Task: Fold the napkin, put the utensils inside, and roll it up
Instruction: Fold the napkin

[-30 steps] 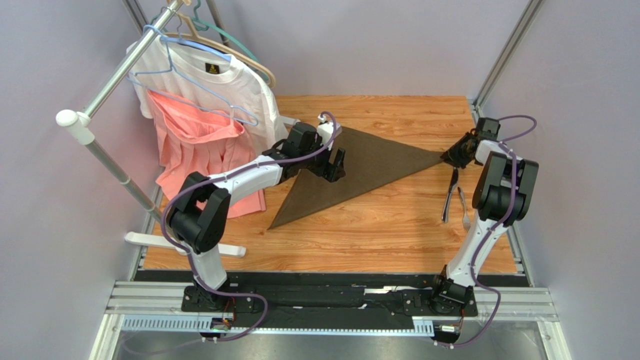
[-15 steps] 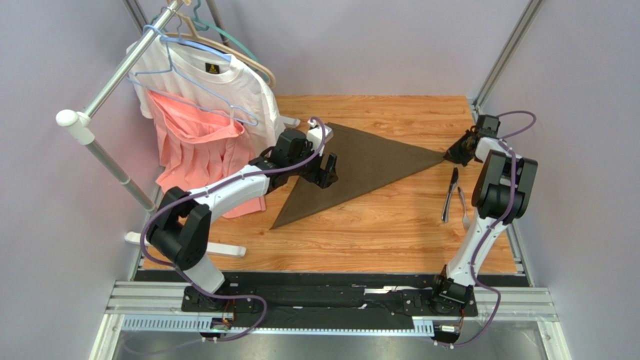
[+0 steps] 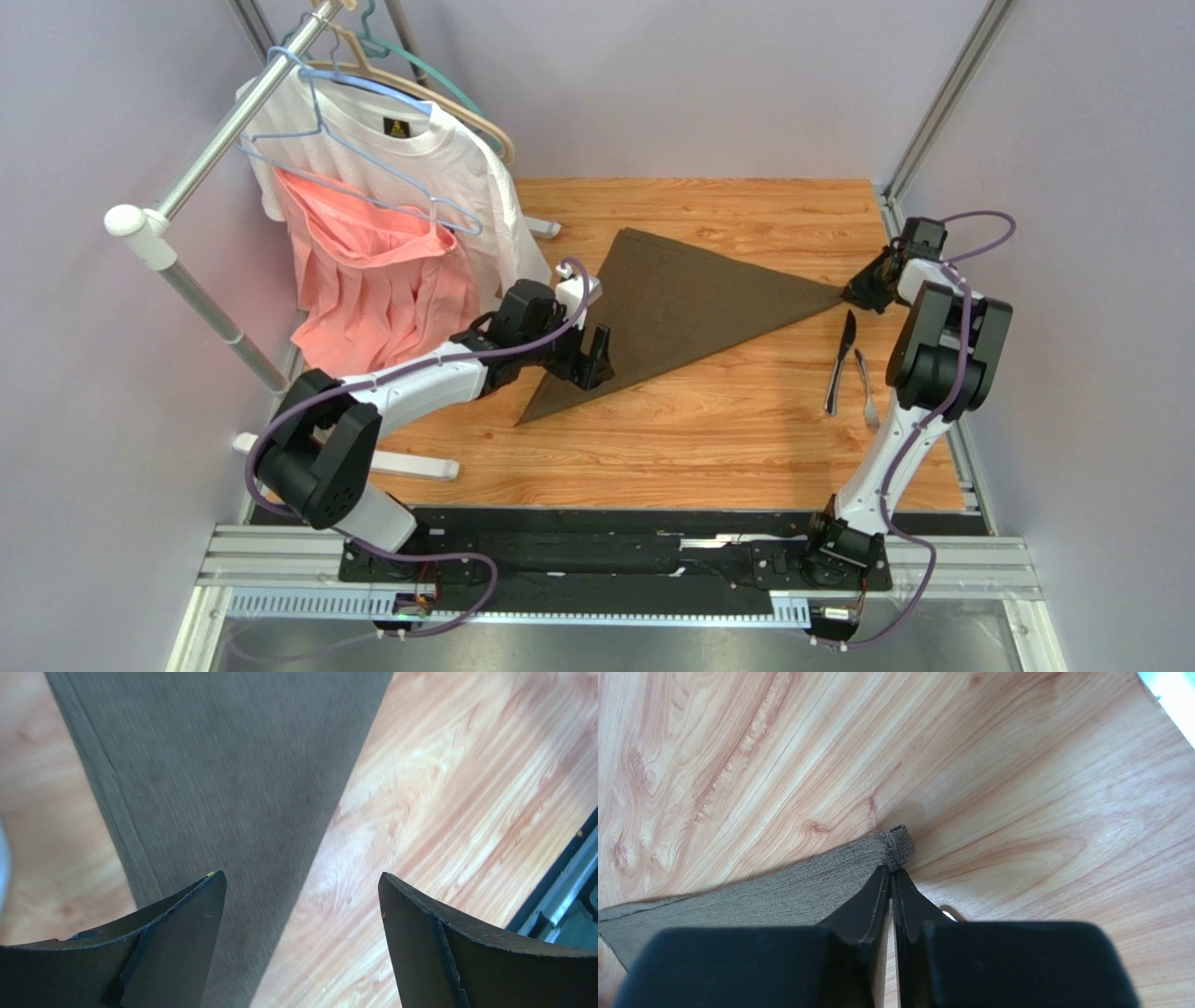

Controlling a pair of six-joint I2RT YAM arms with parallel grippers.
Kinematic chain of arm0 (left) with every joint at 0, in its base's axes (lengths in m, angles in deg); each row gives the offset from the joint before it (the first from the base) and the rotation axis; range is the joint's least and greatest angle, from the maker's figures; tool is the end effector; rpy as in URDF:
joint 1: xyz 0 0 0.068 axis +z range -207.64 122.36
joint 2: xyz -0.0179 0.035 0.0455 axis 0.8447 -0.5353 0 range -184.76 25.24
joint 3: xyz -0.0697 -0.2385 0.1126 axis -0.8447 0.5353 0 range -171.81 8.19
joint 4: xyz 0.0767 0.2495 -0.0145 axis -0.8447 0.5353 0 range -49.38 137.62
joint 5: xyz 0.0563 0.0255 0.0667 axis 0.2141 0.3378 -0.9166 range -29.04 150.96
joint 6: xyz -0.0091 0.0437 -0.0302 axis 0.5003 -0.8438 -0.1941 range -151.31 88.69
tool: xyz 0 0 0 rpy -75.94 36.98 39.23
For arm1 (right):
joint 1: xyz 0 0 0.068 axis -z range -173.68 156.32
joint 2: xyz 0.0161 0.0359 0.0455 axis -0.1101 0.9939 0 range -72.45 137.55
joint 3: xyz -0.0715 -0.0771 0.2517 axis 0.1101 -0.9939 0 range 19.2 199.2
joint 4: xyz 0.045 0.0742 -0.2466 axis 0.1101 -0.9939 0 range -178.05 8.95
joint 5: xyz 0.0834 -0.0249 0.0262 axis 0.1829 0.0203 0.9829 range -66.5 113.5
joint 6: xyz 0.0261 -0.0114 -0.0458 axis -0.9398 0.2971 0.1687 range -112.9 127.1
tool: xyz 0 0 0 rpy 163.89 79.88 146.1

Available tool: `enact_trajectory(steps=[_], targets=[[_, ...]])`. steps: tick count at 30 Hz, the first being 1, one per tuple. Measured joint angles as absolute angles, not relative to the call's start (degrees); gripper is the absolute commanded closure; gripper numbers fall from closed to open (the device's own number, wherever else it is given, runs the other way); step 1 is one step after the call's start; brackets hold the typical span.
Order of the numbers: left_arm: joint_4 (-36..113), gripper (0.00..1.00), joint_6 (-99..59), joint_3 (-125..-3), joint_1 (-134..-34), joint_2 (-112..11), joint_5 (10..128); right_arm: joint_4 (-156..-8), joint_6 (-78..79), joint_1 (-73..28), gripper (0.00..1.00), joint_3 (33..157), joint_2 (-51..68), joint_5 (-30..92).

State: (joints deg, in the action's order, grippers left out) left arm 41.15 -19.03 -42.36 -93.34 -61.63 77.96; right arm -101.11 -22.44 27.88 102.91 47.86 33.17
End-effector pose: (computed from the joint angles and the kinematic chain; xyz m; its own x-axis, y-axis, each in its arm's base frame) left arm 0.2578 -0.1982 0.2155 -0.6349 0.2060 -0.7447 0.6275 0.6998 -0.3414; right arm 0.4167 -0.1582 0.1523 -0.5397 0.7359 -0.4088 0.6237 0.6757 0.3930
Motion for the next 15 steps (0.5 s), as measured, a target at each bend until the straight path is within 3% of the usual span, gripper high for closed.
enact_trajectory(steps=[4,15], targets=[[39.58,0.11,-17.17,-38.51,-93.34,-61.35,78.63,-101.63,-21.74,27.95,0.62,102.73,47.29,32.76],[34.42,0.12,-15.51,-34.05,-93.73,-61.35,79.11,-103.66,-21.06,28.28,0.55,94.71,40.12,32.63]])
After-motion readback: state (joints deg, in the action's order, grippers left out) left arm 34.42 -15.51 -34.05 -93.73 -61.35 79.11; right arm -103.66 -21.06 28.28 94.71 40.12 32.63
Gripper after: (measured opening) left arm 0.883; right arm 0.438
